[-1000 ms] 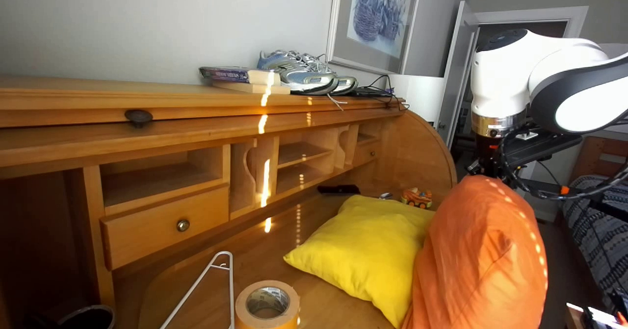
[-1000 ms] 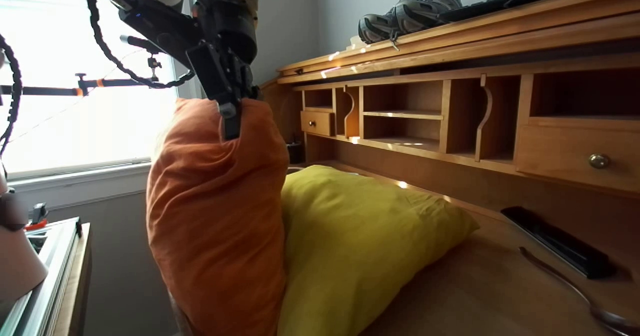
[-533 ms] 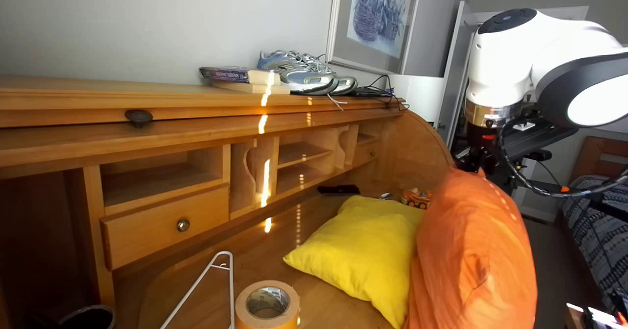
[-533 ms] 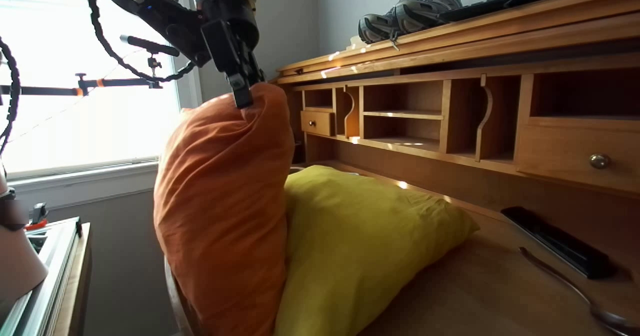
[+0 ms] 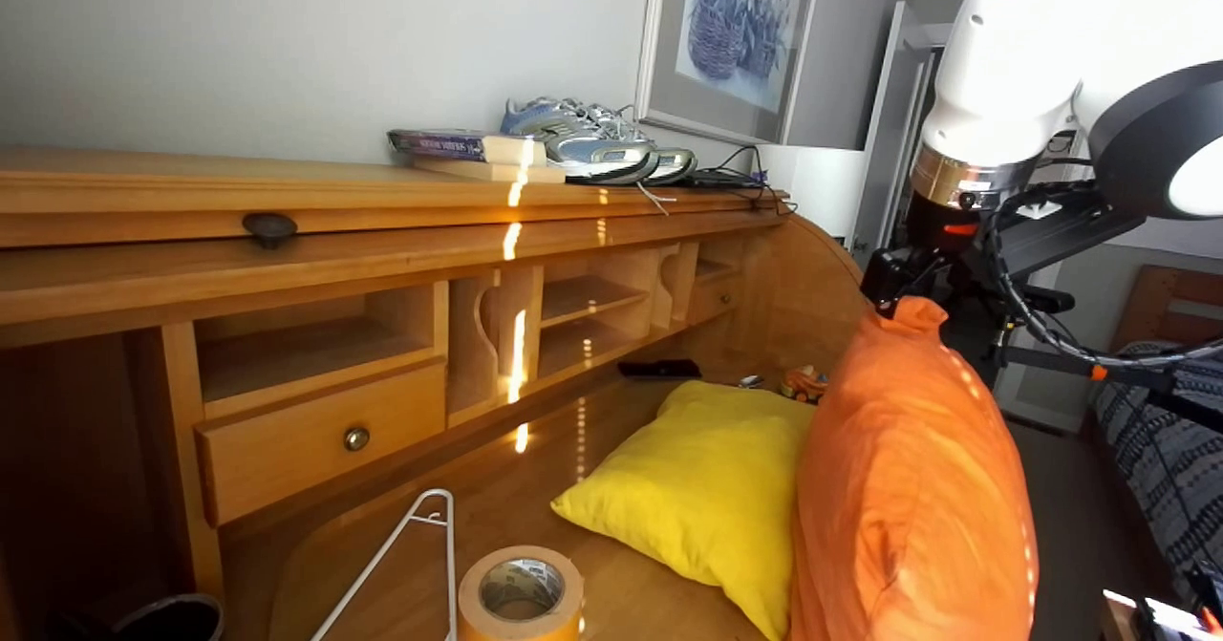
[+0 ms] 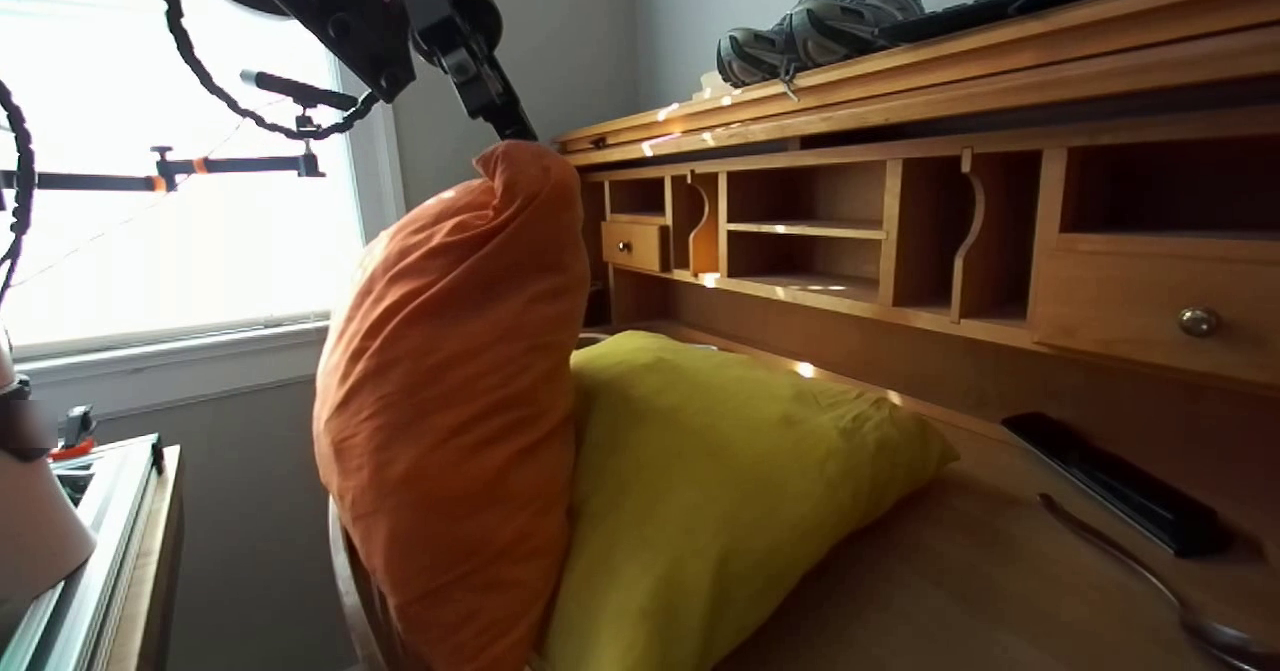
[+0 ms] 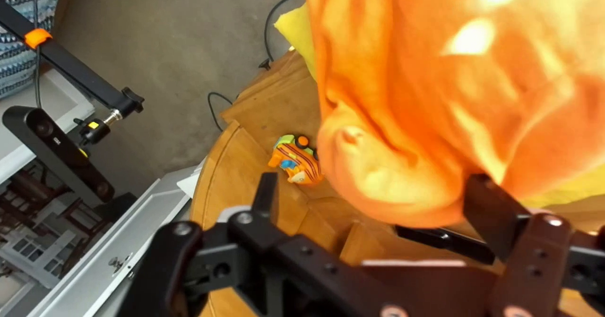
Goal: Put the orange pillow on the headrest of the chair
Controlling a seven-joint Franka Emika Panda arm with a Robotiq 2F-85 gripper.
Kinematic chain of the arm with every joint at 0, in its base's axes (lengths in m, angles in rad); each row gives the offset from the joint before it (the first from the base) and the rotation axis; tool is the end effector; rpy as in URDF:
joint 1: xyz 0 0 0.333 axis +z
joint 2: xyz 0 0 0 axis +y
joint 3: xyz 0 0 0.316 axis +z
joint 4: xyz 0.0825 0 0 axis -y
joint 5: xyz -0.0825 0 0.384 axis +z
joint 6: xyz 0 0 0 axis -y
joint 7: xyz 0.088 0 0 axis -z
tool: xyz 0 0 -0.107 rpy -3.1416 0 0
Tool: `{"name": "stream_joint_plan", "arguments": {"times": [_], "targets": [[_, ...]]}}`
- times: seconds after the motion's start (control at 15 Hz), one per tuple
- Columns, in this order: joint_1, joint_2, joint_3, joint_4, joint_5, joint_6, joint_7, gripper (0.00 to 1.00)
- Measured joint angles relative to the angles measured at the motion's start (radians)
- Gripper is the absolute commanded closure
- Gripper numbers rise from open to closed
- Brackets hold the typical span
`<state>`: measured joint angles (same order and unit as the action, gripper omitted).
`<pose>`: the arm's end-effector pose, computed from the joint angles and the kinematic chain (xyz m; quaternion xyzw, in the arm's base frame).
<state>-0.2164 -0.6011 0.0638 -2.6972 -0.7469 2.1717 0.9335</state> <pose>0.3554 -0.0818 0.4284 0.8910 -0.3155 0.1510 0.2896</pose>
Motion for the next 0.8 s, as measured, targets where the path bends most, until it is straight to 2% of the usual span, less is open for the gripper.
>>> {"name": "stream_joint_plan", "arguments": {"times": [0.27,0.47,0.53,0.6,0.73,0.8], "targets": [[0.033,-0.068,0.022,-0.005,0.000,0.005,0.000,0.01],[0.071,-0.098,0.016,-0.026,0.021,0.072,-0.007,0.00],[0.086,-0.101,0.012,-0.039,0.042,0.105,-0.013,0.04],[0.098,-0.102,0.008,-0.052,0.067,0.132,-0.021,0.28],[0.144,-0.088,-0.019,-0.058,0.109,0.168,-0.039,0.32],[0.171,-0.077,-0.040,-0.058,0.127,0.180,-0.051,0.41]]}}
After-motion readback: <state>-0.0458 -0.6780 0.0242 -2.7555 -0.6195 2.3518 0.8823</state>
